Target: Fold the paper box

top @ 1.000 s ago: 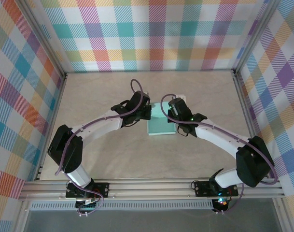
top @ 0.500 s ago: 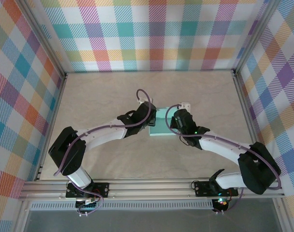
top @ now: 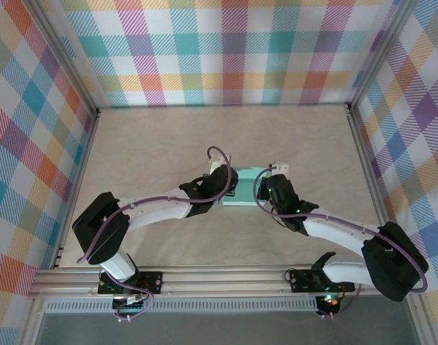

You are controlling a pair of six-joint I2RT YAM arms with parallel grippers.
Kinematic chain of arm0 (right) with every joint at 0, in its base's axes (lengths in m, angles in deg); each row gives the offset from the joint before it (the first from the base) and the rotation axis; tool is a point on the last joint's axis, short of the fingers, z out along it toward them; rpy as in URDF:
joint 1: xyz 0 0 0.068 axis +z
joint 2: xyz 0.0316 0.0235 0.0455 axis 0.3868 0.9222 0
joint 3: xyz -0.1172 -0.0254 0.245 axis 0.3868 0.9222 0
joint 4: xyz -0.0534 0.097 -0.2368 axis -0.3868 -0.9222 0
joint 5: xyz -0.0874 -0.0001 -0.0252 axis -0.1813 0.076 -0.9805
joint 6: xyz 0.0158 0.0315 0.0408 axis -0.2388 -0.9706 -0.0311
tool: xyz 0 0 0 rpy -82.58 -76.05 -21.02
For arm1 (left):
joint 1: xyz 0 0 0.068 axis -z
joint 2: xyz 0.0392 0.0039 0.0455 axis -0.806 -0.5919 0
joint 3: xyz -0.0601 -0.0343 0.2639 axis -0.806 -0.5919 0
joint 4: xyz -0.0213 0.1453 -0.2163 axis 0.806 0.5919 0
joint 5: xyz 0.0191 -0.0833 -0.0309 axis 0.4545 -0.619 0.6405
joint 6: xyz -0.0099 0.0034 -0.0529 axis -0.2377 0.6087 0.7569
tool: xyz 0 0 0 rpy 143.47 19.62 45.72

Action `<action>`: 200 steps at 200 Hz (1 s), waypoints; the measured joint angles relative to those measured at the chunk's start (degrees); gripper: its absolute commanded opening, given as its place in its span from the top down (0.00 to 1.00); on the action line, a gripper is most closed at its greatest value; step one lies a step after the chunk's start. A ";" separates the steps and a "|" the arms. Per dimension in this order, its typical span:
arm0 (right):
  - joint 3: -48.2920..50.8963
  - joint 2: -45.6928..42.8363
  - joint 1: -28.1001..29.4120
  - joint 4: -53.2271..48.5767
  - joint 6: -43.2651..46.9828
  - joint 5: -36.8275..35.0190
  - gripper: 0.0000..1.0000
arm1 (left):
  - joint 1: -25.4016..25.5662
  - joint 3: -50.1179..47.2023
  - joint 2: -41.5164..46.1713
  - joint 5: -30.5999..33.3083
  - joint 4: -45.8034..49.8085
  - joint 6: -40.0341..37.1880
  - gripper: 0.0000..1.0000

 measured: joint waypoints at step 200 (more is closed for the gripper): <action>6.54 0.74 4.59 10.27 -0.85 -4.00 1.00 | 2.71 -10.51 1.62 4.28 -13.70 1.09 1.00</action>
